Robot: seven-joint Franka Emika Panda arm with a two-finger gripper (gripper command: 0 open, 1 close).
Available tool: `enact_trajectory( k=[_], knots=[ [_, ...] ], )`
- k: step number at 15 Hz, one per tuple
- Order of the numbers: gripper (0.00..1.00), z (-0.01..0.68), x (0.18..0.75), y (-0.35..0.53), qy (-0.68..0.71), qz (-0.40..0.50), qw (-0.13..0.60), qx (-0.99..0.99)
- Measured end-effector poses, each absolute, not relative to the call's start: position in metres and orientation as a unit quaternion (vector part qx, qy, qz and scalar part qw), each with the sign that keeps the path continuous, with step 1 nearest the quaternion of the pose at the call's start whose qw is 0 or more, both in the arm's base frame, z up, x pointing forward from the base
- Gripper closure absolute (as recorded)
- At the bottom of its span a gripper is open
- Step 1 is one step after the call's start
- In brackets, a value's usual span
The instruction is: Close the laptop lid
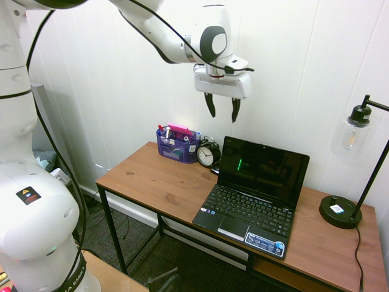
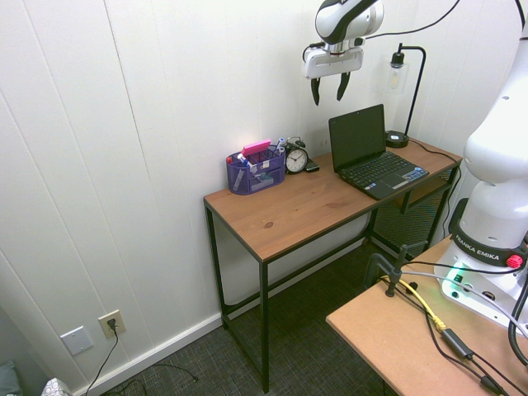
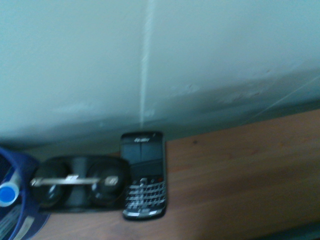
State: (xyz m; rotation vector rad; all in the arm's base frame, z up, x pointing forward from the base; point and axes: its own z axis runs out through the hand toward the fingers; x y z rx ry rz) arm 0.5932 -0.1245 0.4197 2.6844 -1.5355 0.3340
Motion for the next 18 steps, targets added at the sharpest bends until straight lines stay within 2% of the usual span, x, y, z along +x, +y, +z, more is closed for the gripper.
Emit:
enact_trajectory(
  k=[5,6,12,18],
  knots=[
    [0.0,0.401,0.619,-0.195,-0.507,0.099,0.012,0.856],
    [1.0,0.396,0.62,-0.207,-0.511,0.096,0.01,0.854],
    [1.0,0.364,0.626,-0.259,-0.529,0.081,-0.008,0.845],
    [1.0,0.346,0.633,-0.27,-0.532,0.071,-0.005,0.844]
  ],
)
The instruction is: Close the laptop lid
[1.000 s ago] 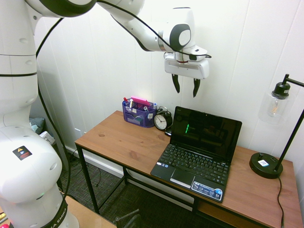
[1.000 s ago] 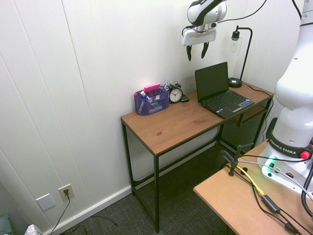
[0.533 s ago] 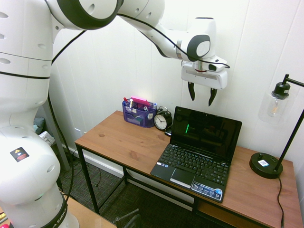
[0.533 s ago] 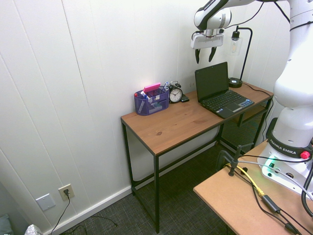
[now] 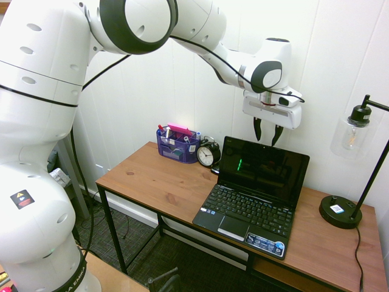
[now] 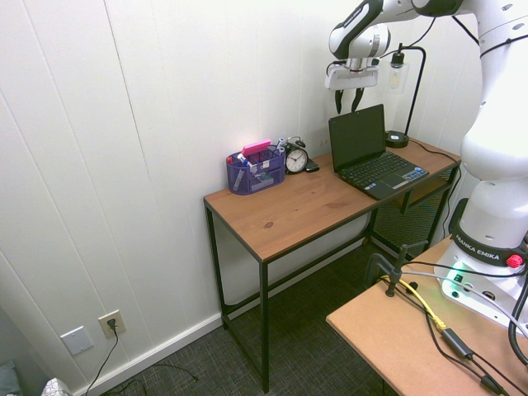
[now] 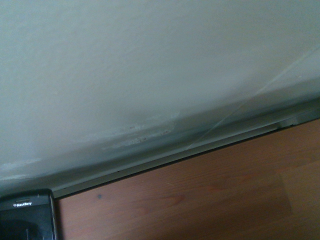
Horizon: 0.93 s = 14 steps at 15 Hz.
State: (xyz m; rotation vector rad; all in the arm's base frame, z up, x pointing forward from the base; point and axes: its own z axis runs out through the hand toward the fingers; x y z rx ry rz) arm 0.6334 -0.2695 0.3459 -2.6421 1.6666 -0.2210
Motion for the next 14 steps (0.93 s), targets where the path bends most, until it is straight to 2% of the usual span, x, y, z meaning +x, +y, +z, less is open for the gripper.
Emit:
enact_trajectory(
  k=[14],
  knots=[
    [1.0,0.317,0.612,-0.281,0.544,-0.034,-0.004,-0.838]
  ],
)
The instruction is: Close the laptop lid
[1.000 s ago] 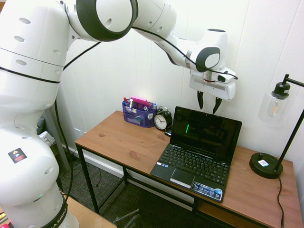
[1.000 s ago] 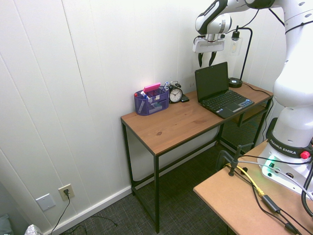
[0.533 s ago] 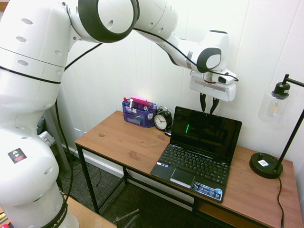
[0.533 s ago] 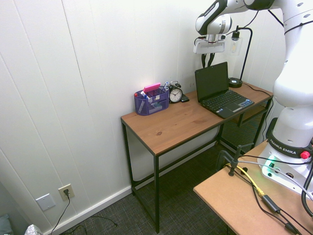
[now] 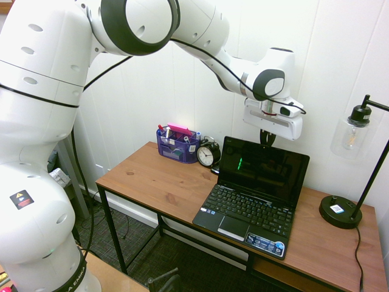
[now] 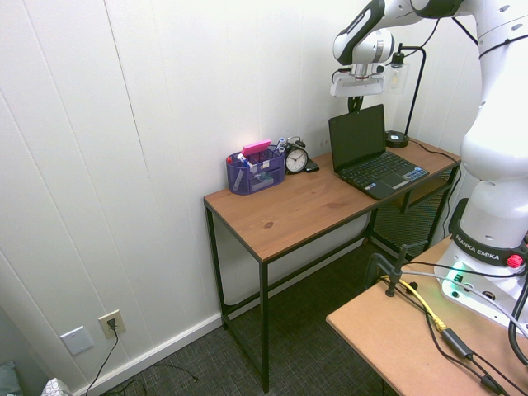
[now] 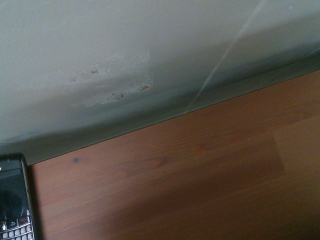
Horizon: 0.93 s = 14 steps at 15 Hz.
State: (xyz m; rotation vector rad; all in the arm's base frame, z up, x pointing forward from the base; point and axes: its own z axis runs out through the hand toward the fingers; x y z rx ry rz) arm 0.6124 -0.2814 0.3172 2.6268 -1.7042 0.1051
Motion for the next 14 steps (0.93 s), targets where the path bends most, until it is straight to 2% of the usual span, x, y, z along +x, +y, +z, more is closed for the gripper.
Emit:
enact_trajectory(
  k=[5,14],
  knots=[
    [1.0,0.297,0.584,-0.286,-0.553,0.031,-0.01,0.832],
    [1.0,0.253,0.49,-0.32,-0.575,0.017,-0.031,0.817]
  ],
)
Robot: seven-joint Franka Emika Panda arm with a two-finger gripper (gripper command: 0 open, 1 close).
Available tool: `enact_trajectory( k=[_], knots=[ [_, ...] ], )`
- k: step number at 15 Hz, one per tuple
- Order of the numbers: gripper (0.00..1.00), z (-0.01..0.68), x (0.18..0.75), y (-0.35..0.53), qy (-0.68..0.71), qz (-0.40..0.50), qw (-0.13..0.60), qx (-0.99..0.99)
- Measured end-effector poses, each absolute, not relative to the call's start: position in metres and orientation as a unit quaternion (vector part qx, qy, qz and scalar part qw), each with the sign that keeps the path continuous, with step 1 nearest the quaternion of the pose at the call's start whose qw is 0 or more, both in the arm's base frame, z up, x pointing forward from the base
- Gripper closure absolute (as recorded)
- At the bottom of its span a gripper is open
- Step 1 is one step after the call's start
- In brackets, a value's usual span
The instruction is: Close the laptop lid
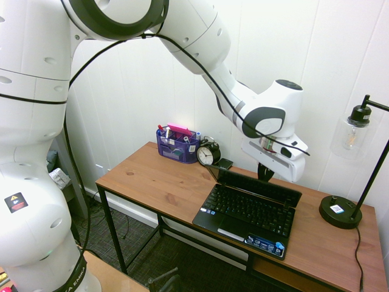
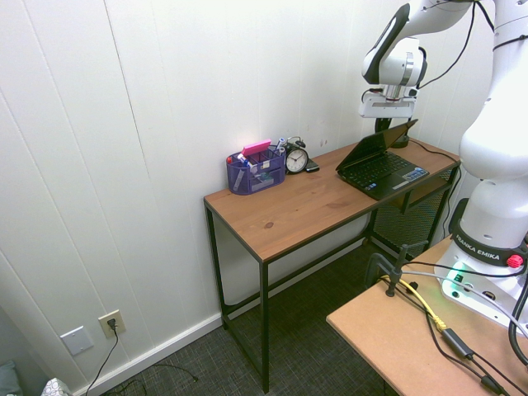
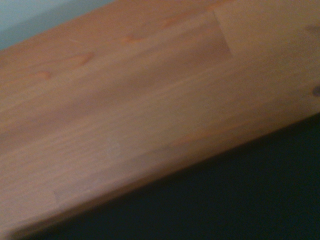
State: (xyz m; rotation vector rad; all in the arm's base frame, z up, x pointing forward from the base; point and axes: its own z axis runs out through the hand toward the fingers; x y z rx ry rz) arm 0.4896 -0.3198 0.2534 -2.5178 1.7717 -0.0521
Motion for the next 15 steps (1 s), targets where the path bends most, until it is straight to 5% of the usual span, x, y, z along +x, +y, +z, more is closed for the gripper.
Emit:
enact_trajectory(
  k=[15],
  knots=[
    [1.0,0.188,0.435,-0.321,0.595,0.04,0.009,-0.803]
  ],
)
